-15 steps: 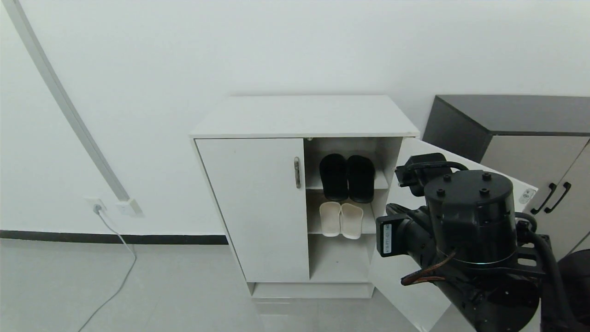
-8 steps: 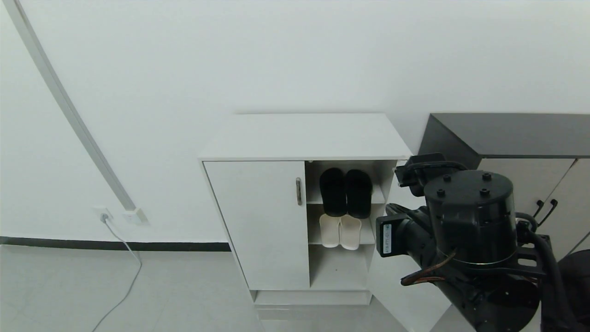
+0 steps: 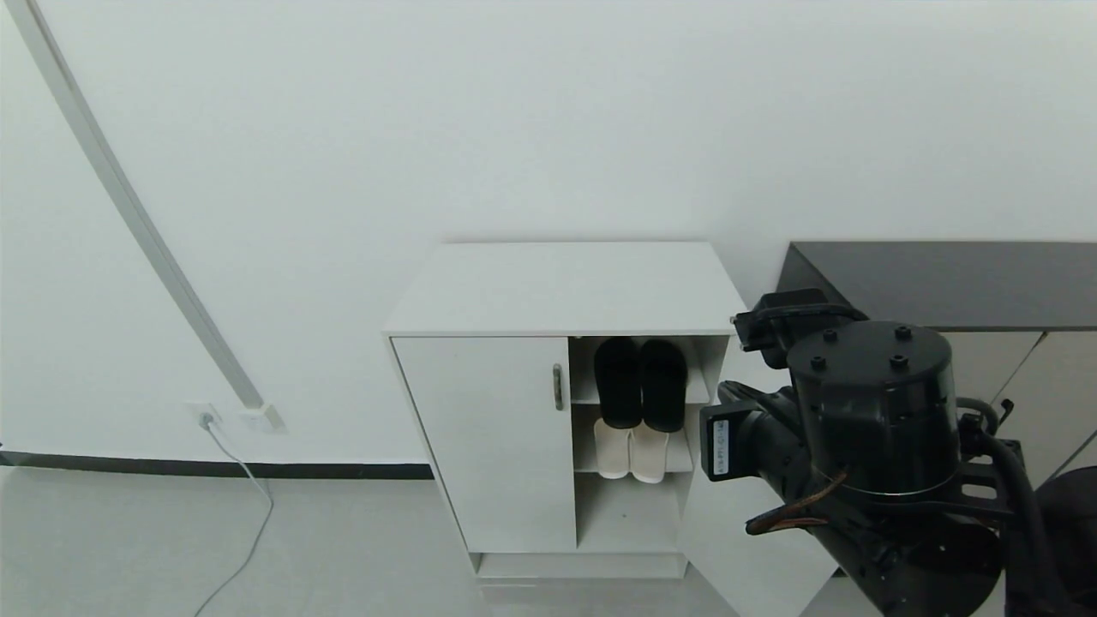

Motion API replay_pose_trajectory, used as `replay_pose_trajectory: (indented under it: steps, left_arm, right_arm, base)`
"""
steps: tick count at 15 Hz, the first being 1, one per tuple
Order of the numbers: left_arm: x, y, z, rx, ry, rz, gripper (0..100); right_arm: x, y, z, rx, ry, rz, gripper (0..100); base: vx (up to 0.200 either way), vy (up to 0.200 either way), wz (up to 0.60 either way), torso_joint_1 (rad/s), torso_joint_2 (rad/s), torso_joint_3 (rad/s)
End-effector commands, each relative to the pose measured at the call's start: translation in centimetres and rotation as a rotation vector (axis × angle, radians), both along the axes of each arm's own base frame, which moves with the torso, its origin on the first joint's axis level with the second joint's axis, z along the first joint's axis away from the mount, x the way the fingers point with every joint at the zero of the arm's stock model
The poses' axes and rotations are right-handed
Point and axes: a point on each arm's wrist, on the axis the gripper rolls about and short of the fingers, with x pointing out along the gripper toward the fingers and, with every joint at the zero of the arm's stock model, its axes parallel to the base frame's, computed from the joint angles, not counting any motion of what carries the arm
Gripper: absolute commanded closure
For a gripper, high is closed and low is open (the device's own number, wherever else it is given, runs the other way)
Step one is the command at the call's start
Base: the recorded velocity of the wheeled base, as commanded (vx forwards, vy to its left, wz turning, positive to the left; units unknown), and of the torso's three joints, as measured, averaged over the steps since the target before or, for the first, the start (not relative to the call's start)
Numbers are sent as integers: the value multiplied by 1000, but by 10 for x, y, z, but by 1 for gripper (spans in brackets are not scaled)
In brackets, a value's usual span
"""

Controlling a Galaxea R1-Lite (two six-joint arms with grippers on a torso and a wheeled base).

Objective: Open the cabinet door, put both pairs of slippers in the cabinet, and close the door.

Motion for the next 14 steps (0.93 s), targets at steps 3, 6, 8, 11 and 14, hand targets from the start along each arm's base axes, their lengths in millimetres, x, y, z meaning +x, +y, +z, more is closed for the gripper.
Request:
replay_pose_trajectory:
  steps: [3, 6, 8, 11, 14]
  left_arm:
    - [0, 0, 0, 0, 1, 0, 100]
    - [0, 0, 0, 0, -1, 0, 100]
    - [0, 0, 0, 0, 1, 0, 100]
    - [0, 0, 0, 0, -1, 0, 100]
    - [0, 0, 0, 0, 1, 0, 100]
  right_arm:
    - [0, 0, 0, 0, 1, 3, 100]
    - [0, 0, -1, -1, 3, 7, 100]
    - [0, 0, -1, -2, 4, 6, 100]
    - [10, -4, -3, -7, 8, -30, 100]
    - [32, -16, -9, -3, 32, -59, 100]
  base:
    - [0, 0, 0, 177, -383, -204]
    - [0, 0, -600, 69, -149, -84]
    - [0, 0, -600, 5, -17, -5]
    - [0, 0, -400, 8, -2, -2]
    - [0, 0, 0, 0, 0, 0]
